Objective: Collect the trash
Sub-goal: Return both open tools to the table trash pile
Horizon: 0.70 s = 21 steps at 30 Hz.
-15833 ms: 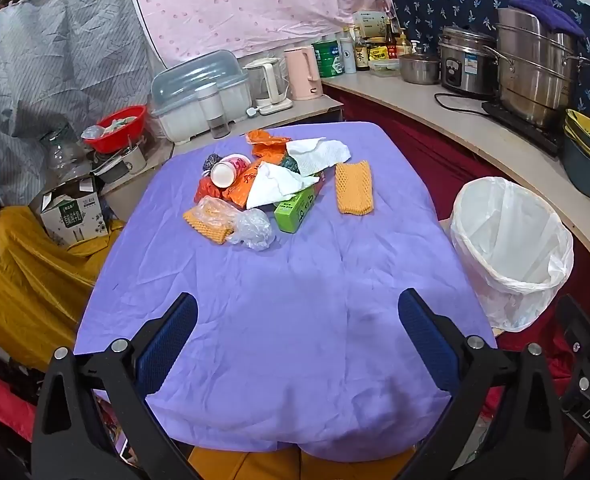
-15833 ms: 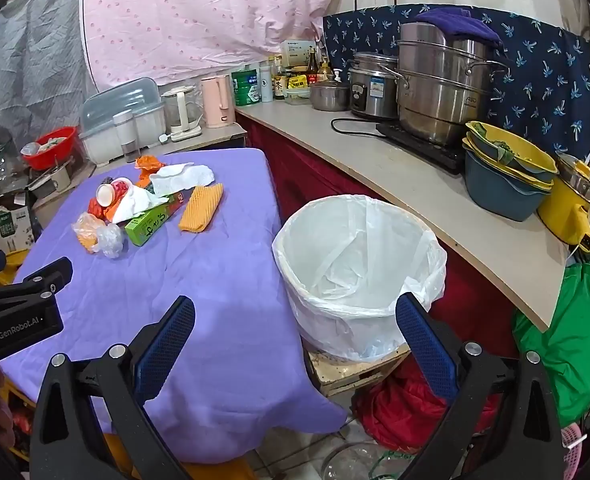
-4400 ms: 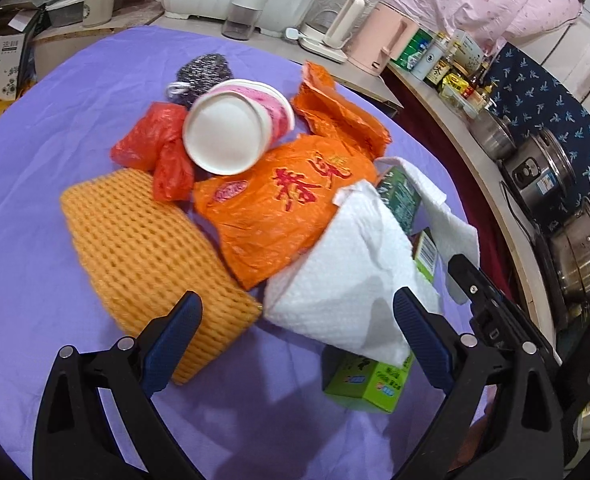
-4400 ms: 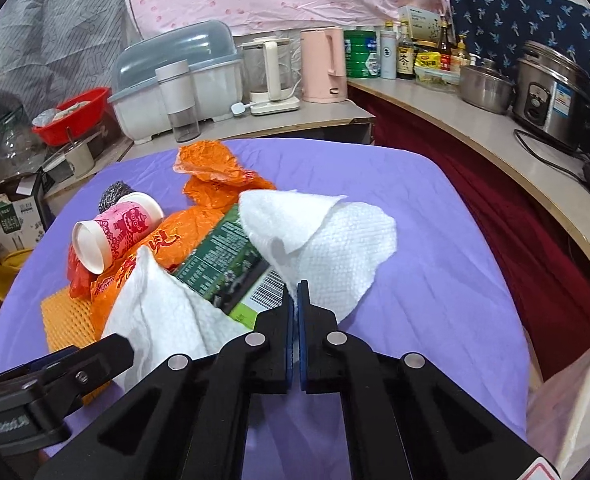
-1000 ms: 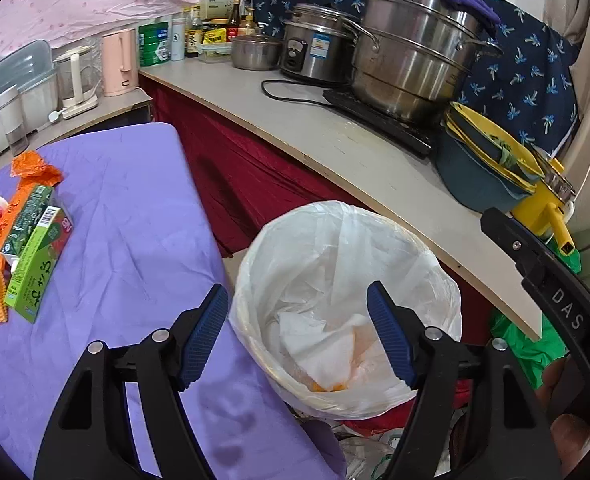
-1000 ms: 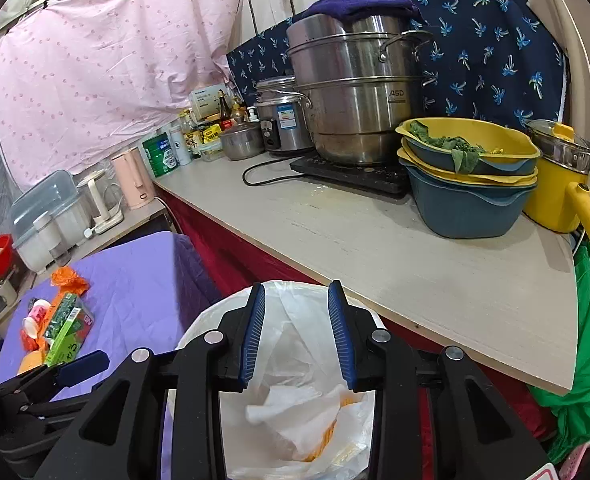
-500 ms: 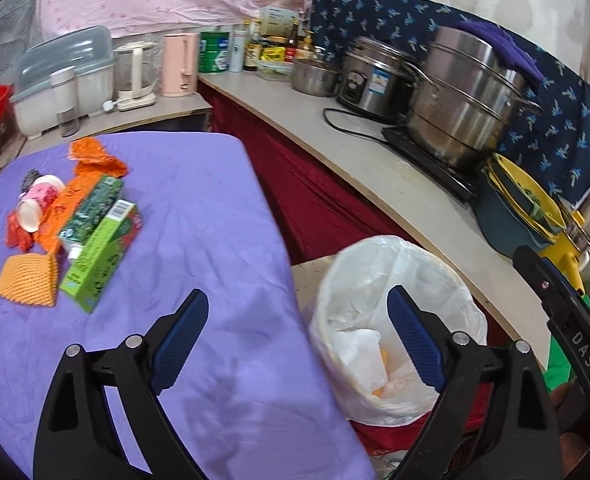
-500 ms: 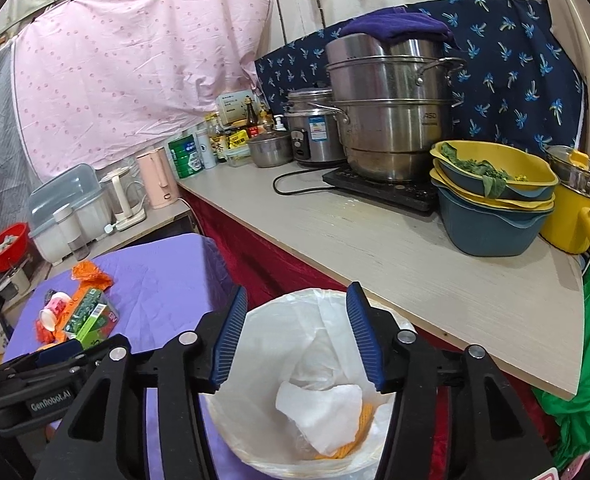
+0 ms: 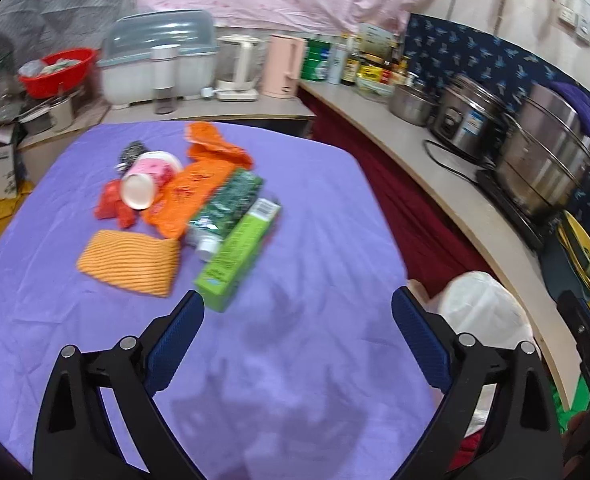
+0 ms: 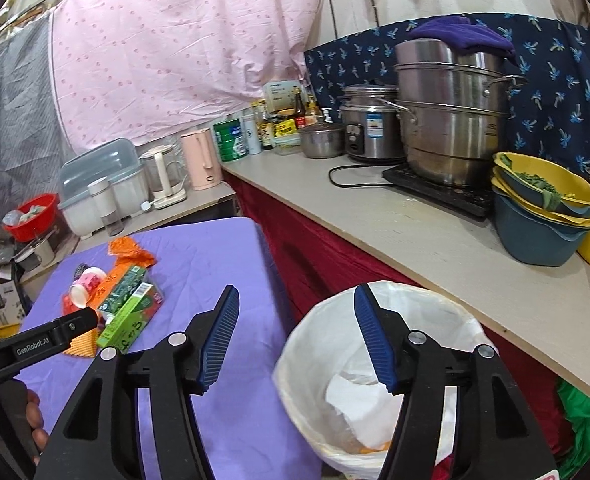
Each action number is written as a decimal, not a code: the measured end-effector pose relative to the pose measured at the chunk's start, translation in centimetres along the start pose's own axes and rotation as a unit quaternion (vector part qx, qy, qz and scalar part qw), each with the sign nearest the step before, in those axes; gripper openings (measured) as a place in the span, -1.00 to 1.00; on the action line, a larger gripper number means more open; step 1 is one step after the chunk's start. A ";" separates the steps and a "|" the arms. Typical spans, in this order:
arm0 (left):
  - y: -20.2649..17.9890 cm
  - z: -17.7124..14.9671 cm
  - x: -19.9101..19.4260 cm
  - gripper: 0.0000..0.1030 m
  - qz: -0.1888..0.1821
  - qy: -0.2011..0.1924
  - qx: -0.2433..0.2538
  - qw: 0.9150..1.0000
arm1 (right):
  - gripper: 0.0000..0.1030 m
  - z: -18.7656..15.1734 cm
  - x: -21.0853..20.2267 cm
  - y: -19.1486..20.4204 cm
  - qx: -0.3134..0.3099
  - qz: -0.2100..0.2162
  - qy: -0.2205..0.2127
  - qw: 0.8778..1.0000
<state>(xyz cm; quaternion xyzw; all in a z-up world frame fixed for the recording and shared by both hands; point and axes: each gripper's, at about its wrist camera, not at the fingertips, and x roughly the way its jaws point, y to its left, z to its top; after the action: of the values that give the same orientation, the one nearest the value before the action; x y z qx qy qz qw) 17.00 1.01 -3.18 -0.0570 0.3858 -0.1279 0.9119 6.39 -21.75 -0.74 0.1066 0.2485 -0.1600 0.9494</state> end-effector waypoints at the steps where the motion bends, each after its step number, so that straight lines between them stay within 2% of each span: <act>1: 0.6 0.0 0.0 0.76 0.004 0.000 -0.004 1.000 | 0.13 -0.1 0.2 0.8 -0.004 0.005 0.002 1.000; 11: 9.9 0.1 0.5 0.81 0.054 0.016 -0.082 0.995 | 0.21 -1.5 2.5 7.1 -0.033 0.042 0.029 0.998; 21: 16.0 -0.2 2.2 0.82 0.079 0.038 -0.139 0.986 | 0.32 -4.1 6.3 14.3 -0.065 0.080 0.068 0.992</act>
<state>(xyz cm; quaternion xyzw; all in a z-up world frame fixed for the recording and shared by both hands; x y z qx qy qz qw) 21.36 15.76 -8.09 -0.1477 0.4379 -0.0023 0.8868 14.85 -8.95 -5.69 0.0743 0.3134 -0.0597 0.9448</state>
